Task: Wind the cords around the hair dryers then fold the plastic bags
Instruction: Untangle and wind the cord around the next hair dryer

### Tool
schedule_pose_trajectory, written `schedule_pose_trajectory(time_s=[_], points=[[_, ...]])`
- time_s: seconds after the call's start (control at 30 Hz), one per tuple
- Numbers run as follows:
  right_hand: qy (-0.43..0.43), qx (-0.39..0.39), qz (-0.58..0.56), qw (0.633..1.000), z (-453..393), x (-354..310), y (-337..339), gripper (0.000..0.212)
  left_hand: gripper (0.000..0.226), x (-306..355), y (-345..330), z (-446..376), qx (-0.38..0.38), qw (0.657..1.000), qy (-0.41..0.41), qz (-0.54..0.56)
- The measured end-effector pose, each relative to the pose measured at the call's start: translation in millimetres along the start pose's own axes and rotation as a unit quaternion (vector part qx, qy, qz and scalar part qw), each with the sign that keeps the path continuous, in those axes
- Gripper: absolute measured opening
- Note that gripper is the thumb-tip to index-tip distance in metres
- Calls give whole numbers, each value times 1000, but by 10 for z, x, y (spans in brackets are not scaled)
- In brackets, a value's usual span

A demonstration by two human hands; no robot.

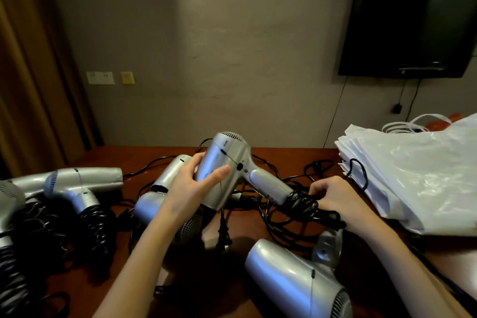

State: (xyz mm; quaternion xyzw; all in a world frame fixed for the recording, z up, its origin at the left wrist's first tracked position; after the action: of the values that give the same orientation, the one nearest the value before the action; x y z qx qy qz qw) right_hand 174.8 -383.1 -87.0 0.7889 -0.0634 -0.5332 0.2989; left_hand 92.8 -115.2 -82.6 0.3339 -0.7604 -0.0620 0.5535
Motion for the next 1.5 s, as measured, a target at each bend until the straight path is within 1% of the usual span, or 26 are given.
schedule_pose_trajectory(time_s=[0.1,0.17,0.27,0.33,0.4,0.57,0.67,0.7,0.73,0.83,0.9,0.97,1.0,1.1,1.2,1.3,1.4,1.43,1.5], points=[[24,-8,-99,995,34,-124,-7,18,55,-9,4,-8,12,1000,-13,-13],[32,-14,-124,992,63,-187,-1,17,52,-3,-1,-1,13,999,-22,-29],[41,-17,-92,995,86,-204,-3,16,54,13,-41,12,29,998,-35,-48],[50,-7,-85,995,100,-234,-6,16,66,-10,-47,2,48,997,-31,-52],[56,10,-85,995,110,-281,-27,15,74,-51,-42,-12,65,996,-24,-56],[71,68,-65,993,162,-343,-186,16,85,-53,-44,5,99,990,-21,-97],[65,62,-60,994,187,-354,-294,15,86,-31,-51,29,117,986,-15,-116],[54,53,-75,994,185,-349,-327,14,84,-23,-51,38,126,985,-12,-120],[37,43,-113,992,178,-356,-351,15,83,-10,-52,45,135,983,-11,-120],[-19,22,-274,961,146,-378,-300,13,77,0,-50,51,151,983,-8,-107],[-40,1,-305,951,137,-384,-224,10,76,-4,-48,50,161,983,-3,-91],[-24,-9,-306,952,146,-388,-192,9,81,-6,-42,51,167,983,6,-78],[-5,-8,-300,954,155,-398,-197,12,84,-8,-37,47,168,983,11,-72],[52,2,-260,964,183,-438,-259,34,90,-30,-21,33,175,983,25,-59],[82,3,-240,967,207,-469,-319,44,89,-37,-36,33,173,982,31,-61],[101,-7,-213,972,216,-457,-373,43,85,-40,-43,34,175,983,38,-49],[100,-28,-147,984,199,-390,-415,43,86,-42,-31,29,173,983,37,-42],[102,-21,-126,986,192,-384,-400,41,86,-45,-32,30,175,983,36,-41],[120,11,-111,987,155,-445,-311,29,80,-59,-17,28,186,981,46,-22]])
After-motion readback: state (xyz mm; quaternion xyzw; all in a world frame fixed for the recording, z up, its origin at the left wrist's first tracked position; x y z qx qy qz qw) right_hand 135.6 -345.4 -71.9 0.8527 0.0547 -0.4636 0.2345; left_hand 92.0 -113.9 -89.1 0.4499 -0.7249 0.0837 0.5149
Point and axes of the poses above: each hand's wrist, its own z-axis away from the middle knuckle, its own y-axis out of the back of the hand, x = y × z, the point moved 1 cm from there along -z, towards the middle knuckle, and after that the axes turned 15 degrees about -z, right-handed, at the moved point
